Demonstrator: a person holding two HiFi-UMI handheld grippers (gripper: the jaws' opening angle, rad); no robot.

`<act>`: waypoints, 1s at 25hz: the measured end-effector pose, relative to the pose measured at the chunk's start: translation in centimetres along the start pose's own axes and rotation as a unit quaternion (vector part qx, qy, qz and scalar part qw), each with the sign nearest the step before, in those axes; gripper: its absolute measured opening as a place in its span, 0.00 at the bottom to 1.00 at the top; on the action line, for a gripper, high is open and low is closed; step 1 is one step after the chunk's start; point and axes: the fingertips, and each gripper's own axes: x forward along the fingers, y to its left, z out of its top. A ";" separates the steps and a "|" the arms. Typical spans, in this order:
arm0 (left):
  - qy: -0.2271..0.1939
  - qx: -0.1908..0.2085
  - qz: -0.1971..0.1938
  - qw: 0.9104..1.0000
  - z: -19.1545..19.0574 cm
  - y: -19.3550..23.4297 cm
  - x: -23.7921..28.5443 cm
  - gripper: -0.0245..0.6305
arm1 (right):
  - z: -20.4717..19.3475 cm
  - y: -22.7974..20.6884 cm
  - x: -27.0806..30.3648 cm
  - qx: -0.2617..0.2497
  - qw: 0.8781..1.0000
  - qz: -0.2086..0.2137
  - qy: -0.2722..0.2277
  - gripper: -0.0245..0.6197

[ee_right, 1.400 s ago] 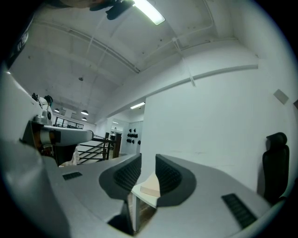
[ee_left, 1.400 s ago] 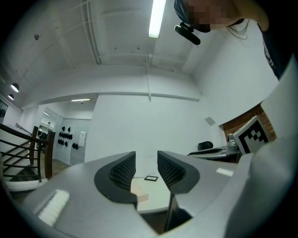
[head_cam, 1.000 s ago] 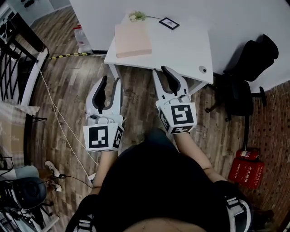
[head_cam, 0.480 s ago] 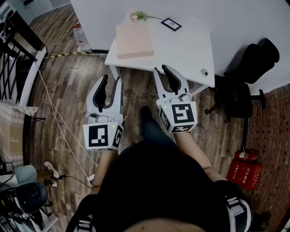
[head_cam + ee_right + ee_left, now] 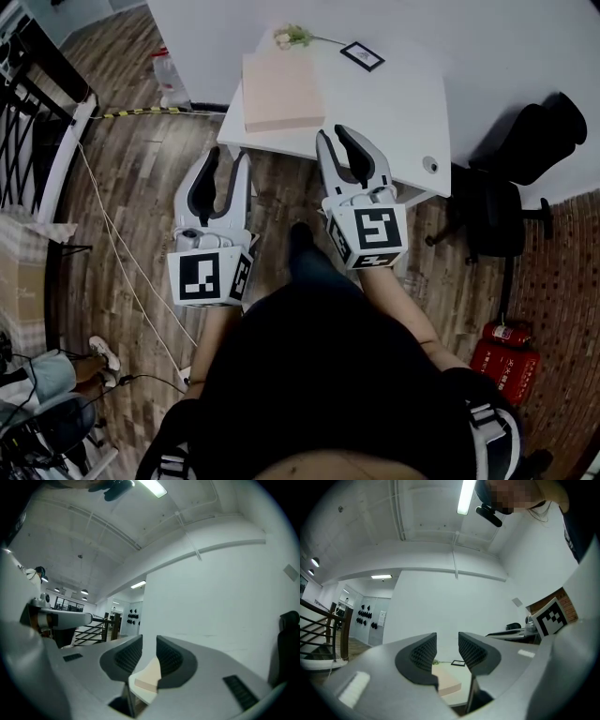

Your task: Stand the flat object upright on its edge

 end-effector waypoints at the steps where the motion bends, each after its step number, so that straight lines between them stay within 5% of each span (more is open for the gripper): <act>1: -0.001 0.000 0.001 1.000 -0.1 0.3 0.7 0.27 | -0.1 -0.3 0.8 0.000 1.000 0.001 -0.001 0.17; 25: 0.044 0.000 0.031 0.999 -7.8 10.5 27.0 0.27 | -7.1 -12.6 27.8 0.013 0.997 0.054 0.059 0.19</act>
